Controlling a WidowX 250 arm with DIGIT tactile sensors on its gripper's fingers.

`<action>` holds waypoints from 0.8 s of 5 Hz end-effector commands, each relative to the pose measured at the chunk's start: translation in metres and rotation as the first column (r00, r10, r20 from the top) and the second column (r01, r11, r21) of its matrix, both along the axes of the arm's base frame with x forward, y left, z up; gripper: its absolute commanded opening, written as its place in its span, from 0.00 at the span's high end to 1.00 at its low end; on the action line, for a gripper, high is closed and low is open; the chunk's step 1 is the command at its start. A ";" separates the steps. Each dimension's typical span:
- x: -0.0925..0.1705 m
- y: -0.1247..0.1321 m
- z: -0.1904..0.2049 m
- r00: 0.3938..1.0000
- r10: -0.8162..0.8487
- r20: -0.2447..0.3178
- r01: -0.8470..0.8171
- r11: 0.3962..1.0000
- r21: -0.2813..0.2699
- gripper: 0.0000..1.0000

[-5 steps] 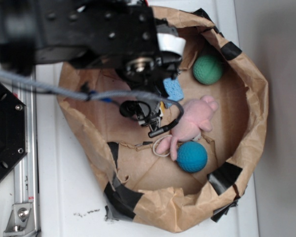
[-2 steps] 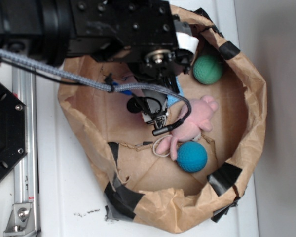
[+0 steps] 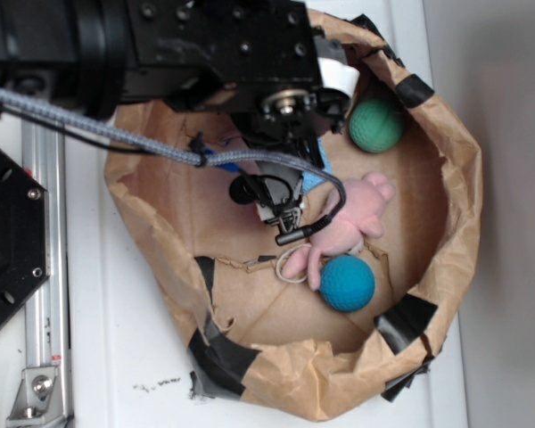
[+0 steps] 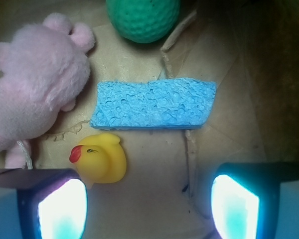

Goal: Grab the yellow duck.

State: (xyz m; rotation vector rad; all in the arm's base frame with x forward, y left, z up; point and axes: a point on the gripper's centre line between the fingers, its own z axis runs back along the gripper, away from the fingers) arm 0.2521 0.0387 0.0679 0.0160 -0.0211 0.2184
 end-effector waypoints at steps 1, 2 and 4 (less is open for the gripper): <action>0.009 0.009 -0.005 0.998 0.018 0.055 -0.022 0.996 0.081 0.00; 0.014 0.007 -0.023 0.998 0.045 0.047 -0.051 0.988 0.143 0.00; 0.010 -0.035 -0.056 0.992 -0.105 -0.064 0.108 0.994 0.035 0.00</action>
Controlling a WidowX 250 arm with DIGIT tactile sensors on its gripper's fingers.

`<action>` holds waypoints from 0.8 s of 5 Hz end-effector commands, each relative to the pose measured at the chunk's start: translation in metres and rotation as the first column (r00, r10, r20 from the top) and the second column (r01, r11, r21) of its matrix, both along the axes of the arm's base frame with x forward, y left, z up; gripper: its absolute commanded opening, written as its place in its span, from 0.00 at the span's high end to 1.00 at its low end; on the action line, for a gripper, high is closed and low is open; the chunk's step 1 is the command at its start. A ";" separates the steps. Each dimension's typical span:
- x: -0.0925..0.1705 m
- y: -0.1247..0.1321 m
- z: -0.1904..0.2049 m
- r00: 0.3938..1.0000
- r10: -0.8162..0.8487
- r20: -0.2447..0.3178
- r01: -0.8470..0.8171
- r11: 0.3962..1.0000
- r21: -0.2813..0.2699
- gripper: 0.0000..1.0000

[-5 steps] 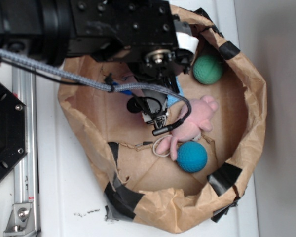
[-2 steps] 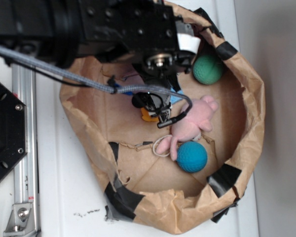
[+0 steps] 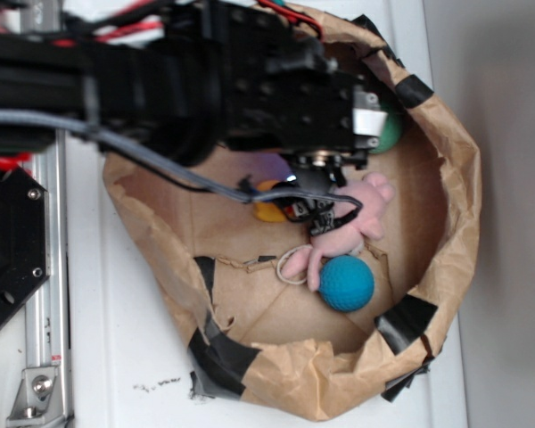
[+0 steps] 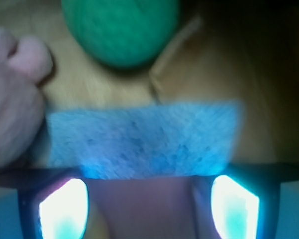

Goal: Grab the yellow duck.

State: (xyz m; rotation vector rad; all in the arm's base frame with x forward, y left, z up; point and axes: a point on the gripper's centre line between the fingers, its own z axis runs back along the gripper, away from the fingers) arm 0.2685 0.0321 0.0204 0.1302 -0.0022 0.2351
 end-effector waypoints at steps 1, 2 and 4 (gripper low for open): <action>-0.018 -0.044 0.005 0.983 -0.180 -0.017 0.175 0.972 -0.159 0.00; -0.021 -0.043 0.015 0.983 -0.185 0.004 0.183 0.970 -0.163 0.00; -0.023 -0.037 0.016 0.986 -0.166 0.011 0.166 0.975 -0.146 0.00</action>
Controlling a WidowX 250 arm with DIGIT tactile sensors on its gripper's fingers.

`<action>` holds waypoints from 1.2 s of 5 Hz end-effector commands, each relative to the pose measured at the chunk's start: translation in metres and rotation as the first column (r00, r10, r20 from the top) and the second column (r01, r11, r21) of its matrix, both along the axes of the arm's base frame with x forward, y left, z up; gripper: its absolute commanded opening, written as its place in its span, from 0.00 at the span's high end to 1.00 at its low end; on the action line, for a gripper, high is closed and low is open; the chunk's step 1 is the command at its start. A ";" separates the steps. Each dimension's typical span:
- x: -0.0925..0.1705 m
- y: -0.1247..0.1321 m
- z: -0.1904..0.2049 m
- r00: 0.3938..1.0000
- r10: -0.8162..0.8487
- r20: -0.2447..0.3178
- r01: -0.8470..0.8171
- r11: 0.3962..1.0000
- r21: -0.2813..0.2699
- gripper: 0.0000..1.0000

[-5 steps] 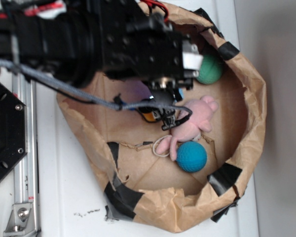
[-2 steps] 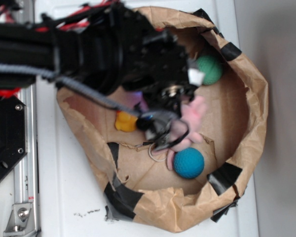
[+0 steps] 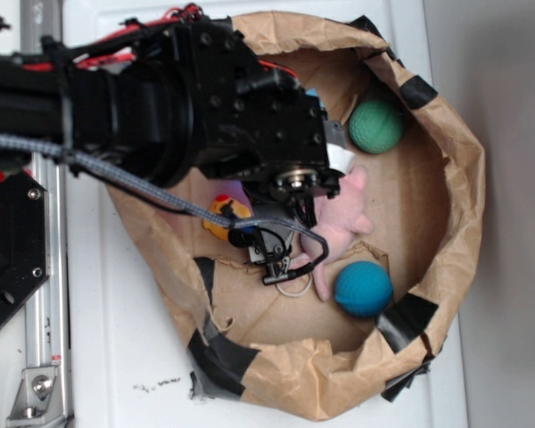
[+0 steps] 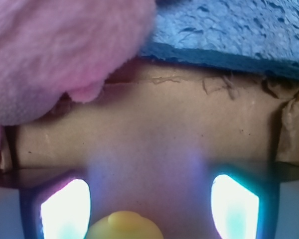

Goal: Grab the yellow duck.

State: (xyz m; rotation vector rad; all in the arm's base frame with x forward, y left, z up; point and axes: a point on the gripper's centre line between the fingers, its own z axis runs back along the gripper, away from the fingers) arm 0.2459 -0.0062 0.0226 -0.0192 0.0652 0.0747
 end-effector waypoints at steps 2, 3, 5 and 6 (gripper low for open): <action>-0.009 0.009 0.011 1.000 0.003 0.018 -0.003 1.000 -0.021 0.00; -0.014 -0.004 0.008 0.999 -0.040 -0.005 0.039 0.993 -0.109 0.00; -0.024 -0.018 -0.007 0.999 -0.036 -0.035 0.034 0.998 -0.058 1.00; -0.023 -0.016 -0.006 0.999 -0.036 -0.020 0.035 0.998 -0.049 1.00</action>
